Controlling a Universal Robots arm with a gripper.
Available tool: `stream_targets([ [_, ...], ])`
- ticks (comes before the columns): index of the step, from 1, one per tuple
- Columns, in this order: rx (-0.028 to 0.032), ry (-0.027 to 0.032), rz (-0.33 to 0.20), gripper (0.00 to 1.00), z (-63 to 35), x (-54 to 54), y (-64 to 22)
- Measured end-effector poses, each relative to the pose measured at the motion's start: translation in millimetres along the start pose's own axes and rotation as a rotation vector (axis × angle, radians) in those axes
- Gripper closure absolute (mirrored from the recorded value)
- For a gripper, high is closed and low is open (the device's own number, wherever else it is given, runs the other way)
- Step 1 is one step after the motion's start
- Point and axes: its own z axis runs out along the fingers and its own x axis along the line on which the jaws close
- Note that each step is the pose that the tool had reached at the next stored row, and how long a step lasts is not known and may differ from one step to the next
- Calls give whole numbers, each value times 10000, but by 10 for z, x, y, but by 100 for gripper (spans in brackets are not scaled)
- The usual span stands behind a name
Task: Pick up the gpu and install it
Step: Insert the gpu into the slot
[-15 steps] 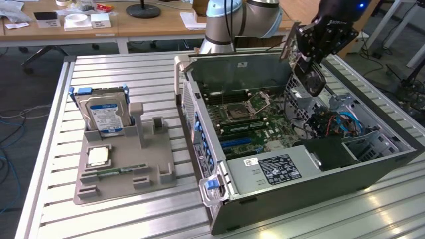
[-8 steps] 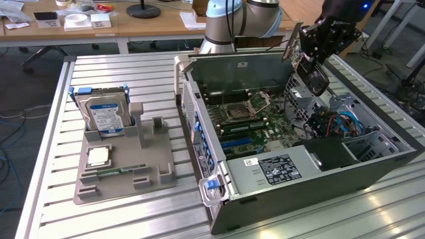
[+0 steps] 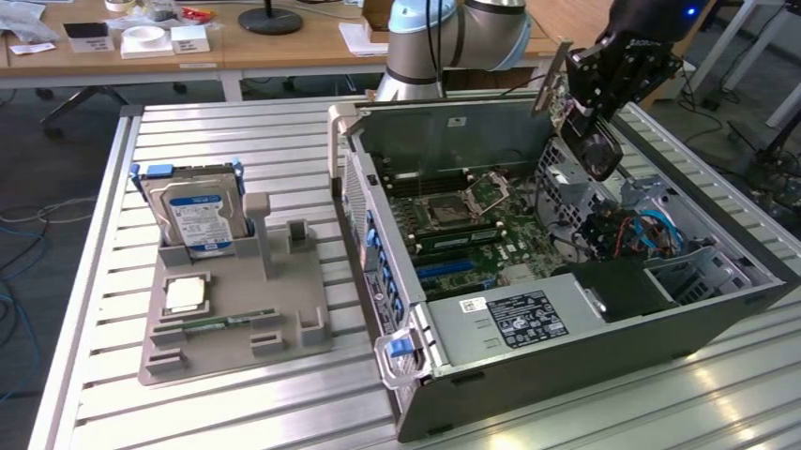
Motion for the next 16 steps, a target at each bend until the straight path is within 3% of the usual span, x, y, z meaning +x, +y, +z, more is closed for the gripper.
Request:
stream_targets([
  [9, -1, 2, -34, 73, 0, 0, 0],
  [16, -13, 54, -738, 73, 3, 1, 0],
])
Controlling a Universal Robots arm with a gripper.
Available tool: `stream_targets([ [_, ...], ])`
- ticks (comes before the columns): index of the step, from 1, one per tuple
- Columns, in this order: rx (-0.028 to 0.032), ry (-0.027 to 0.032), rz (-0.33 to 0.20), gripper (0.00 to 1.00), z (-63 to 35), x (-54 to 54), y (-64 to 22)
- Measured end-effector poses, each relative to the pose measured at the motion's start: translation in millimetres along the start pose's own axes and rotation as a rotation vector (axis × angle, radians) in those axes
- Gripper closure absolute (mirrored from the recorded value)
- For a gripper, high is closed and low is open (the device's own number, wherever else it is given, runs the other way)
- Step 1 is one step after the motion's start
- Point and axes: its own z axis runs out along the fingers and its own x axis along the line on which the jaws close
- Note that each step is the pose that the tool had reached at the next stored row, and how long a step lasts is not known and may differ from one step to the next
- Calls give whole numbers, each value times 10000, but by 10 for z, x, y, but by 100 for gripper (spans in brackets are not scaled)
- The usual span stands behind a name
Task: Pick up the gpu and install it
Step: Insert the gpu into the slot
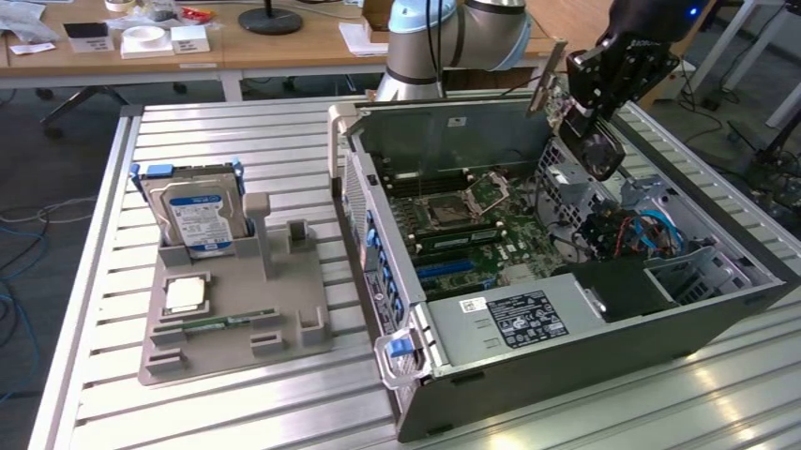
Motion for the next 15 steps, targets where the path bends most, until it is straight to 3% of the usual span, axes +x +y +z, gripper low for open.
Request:
stream_targets([
  [15, -42, 162, -2249, 73, 20, 0, -1],
])
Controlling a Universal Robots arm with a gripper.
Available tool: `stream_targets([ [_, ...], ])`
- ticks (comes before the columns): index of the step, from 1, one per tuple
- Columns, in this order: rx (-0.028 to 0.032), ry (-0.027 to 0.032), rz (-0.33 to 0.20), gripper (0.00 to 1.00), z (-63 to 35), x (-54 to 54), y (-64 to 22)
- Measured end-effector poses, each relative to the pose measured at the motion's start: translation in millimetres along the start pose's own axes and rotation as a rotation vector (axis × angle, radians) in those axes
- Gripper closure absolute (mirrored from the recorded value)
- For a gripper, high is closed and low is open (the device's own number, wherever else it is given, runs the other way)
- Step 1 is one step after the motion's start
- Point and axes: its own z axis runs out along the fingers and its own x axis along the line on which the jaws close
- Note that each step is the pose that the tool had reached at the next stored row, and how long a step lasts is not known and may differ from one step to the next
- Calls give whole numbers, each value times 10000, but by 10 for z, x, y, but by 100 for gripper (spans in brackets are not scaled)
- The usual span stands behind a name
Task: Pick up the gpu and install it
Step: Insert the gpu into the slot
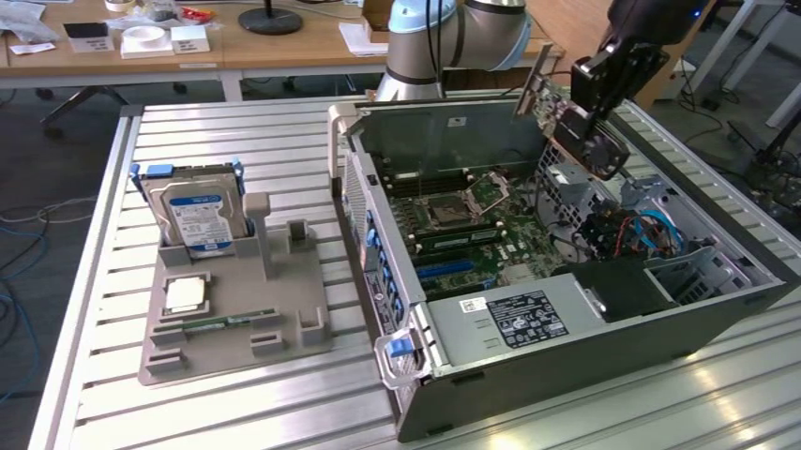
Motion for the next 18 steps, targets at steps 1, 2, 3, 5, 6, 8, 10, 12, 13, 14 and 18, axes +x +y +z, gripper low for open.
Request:
stream_targets([
  [1, -2, 13, -165, 73, 0, 0, 0],
  [2, -5, 25, -333, 73, 1, 0, 0],
  [3, -9, 38, -521, 73, 2, 0, 0],
  [5, -16, 63, -864, 73, 4, 0, 0],
  [6, -19, 76, -1034, 73, 5, 0, 0],
  [8, -26, 100, -1375, 73, 7, 0, 0],
  [10, -32, 126, -1723, 73, 9, 0, -1],
  [12, -38, 151, -2056, 73, 12, 0, -1],
  [13, -41, 162, -2221, 73, 13, 0, -1],
  [14, -44, 175, -2387, 73, 14, 0, -1],
  [18, -56, 223, -3055, 73, 20, 0, -1],
])
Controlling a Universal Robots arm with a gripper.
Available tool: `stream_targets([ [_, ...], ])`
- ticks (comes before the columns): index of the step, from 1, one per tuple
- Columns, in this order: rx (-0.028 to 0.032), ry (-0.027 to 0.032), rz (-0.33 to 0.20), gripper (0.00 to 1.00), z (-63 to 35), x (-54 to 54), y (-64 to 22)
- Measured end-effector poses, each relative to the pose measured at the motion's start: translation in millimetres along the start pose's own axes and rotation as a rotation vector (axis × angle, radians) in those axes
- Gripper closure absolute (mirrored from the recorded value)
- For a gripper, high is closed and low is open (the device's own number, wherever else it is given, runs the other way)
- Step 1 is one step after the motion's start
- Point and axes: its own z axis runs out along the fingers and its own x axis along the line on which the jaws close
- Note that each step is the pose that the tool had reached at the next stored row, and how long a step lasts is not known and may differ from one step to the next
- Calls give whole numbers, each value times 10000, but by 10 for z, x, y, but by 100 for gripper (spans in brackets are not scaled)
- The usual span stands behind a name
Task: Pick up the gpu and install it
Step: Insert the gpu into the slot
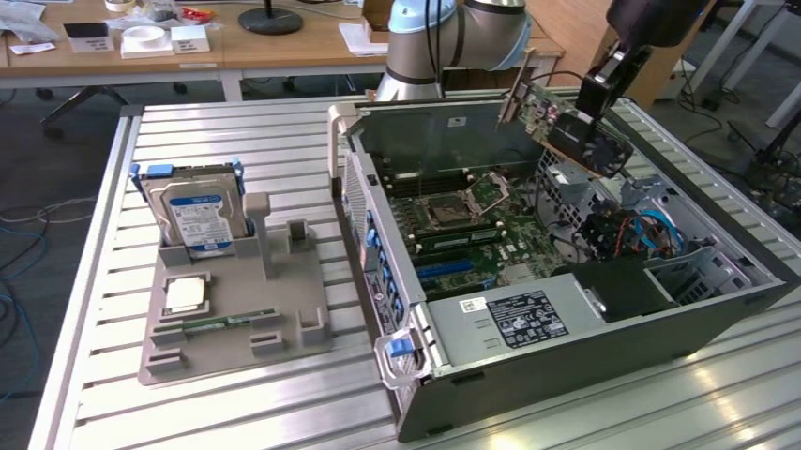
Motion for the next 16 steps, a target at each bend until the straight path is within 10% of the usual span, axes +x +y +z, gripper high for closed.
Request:
stream_targets([
  [16, -47, 181, -2488, 73, 27, 1, -2],
])
